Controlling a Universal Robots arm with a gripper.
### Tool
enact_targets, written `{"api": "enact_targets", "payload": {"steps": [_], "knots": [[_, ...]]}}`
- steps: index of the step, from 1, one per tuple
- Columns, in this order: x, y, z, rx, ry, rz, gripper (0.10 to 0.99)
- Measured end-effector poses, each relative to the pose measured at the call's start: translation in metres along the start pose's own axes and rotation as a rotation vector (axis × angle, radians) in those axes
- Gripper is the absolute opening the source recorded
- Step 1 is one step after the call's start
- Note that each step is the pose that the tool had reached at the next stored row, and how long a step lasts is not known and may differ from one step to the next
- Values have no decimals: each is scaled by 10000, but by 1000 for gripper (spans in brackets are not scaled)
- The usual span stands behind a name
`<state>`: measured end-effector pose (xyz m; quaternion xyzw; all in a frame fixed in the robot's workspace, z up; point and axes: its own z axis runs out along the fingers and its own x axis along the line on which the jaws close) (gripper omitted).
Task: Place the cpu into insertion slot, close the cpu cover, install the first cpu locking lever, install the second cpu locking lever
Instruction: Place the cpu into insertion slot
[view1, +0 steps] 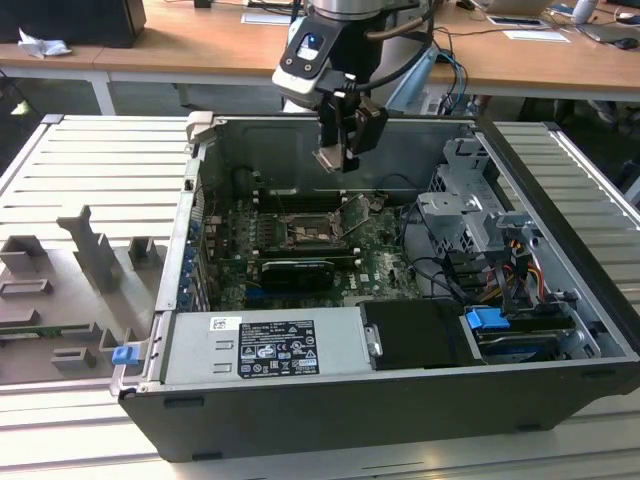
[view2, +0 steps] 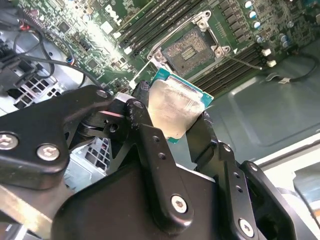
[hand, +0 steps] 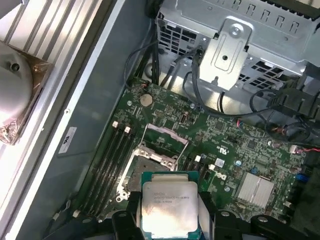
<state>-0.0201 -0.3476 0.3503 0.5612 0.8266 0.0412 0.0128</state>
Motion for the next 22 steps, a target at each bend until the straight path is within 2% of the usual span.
{"api": "enact_targets", "payload": {"steps": [5, 9, 14, 22], "knots": [[0, -1, 14, -20, -86, 938, 537], [0, -2, 31, -21, -128, 1488, 537], [-1, -8, 86, -5, -133, 1627, 537], [-3, -11, 128, 36, -120, 1628, 537]]}}
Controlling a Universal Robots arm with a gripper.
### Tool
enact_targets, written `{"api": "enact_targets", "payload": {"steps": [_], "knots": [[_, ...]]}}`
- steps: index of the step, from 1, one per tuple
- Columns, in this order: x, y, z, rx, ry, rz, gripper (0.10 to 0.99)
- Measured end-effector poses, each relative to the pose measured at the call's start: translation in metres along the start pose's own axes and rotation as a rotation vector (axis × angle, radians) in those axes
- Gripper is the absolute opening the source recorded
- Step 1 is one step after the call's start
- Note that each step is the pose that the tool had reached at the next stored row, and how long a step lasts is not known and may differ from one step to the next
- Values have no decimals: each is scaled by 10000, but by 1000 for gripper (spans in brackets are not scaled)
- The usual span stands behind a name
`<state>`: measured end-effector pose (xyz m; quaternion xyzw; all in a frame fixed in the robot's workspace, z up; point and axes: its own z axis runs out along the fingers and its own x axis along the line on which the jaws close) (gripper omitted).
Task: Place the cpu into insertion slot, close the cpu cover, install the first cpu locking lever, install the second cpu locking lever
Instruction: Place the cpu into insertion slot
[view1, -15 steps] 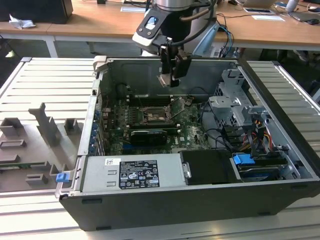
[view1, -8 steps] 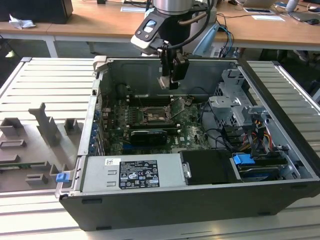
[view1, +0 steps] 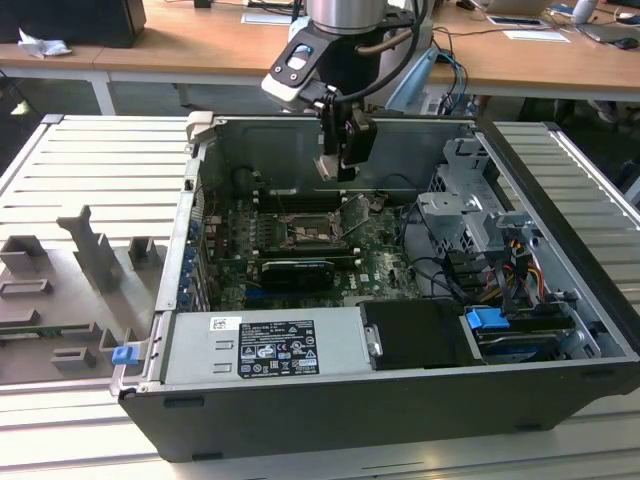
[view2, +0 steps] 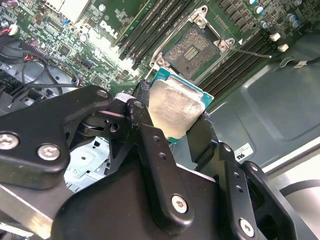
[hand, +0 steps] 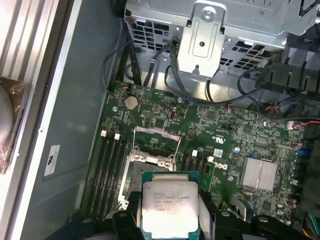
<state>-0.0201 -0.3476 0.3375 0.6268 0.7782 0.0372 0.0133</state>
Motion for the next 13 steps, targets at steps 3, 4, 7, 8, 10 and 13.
{"api": "enact_targets", "payload": {"steps": [3, 4, 7, 8, 10, 13], "knots": [[0, -1, 16, 7, 1, 0, 537], [0, -1, 20, 7, 0, 1, 537], [-1, -3, 41, 6, -2, 45, 537], [-2, -3, 52, 6, -6, 77, 537], [-2, -5, 79, 7, -16, 169, 537], [-2, -13, 119, 5, -20, 215, 537]]}}
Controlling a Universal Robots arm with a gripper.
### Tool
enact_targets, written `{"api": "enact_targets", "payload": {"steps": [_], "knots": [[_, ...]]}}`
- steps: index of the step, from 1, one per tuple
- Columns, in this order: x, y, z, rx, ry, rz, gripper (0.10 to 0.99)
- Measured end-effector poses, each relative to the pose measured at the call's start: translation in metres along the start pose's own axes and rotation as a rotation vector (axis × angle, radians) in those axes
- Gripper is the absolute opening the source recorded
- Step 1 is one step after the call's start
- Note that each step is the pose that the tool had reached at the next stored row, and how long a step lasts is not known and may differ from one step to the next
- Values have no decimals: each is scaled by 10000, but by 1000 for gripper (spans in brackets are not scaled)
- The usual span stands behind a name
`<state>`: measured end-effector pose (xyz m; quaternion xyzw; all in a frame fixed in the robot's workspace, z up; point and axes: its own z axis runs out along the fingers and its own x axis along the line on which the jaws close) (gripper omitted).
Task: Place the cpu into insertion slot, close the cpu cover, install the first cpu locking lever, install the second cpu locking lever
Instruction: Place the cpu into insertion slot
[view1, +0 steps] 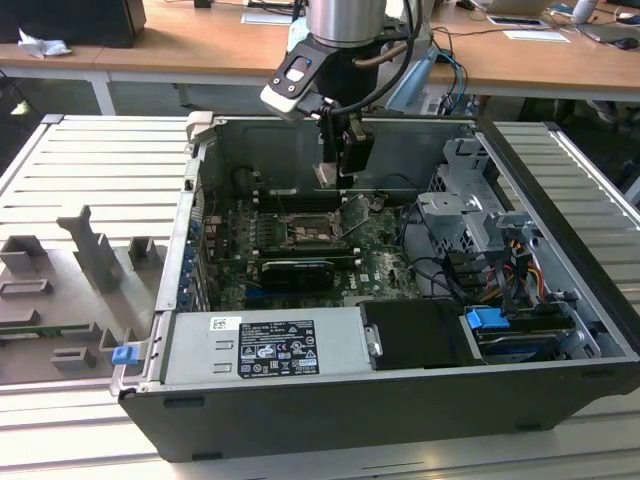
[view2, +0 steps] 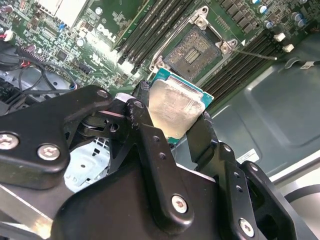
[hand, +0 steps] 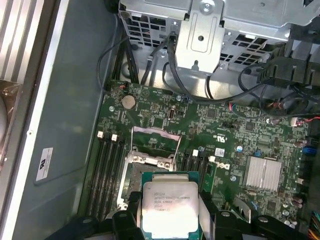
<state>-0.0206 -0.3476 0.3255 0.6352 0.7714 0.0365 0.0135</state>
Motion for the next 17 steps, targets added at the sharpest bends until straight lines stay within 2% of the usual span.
{"api": "enact_targets", "payload": {"steps": [3, 7, 17], "knots": [[1, -15, 42, 0, -2, 31, 537], [0, -18, 84, -8, -38, 524, 537], [-1, -27, 156, 119, -20, 579, 537]]}}
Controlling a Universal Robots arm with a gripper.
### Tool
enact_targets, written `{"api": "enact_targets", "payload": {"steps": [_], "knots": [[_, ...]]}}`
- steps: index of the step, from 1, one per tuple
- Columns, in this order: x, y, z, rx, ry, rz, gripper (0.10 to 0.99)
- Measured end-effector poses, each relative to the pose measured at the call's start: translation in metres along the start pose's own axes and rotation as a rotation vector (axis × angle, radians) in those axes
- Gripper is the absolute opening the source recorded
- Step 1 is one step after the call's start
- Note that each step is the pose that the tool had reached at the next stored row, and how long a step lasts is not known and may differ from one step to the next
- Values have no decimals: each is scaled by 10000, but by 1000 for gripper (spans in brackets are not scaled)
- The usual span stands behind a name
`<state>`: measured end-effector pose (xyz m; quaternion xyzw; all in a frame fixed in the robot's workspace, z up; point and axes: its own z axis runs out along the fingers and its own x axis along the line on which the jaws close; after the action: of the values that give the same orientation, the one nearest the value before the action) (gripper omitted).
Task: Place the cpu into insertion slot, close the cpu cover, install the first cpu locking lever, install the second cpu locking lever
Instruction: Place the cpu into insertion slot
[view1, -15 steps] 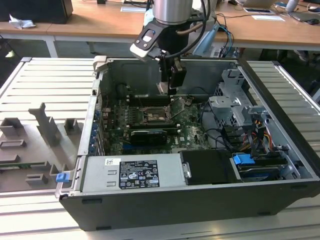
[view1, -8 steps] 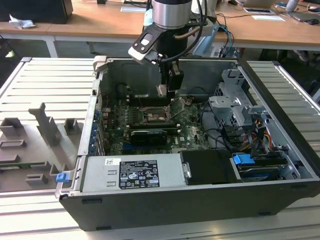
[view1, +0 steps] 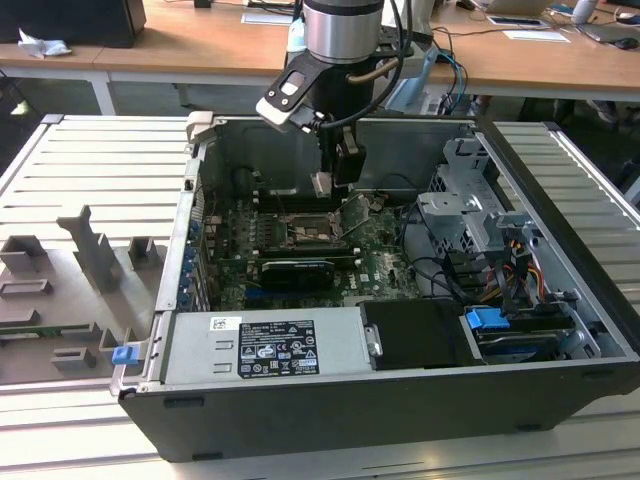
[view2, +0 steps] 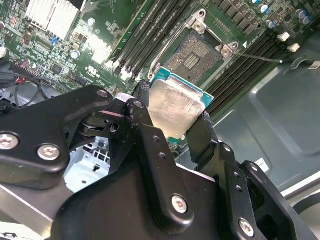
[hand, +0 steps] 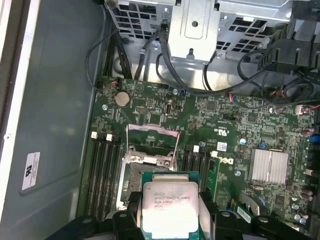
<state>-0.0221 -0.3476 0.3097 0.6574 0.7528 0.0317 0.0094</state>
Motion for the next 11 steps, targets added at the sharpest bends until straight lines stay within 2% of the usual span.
{"api": "enact_targets", "payload": {"steps": [11], "knots": [[-2, -4, 63, 147, 20, 5, 537]]}}
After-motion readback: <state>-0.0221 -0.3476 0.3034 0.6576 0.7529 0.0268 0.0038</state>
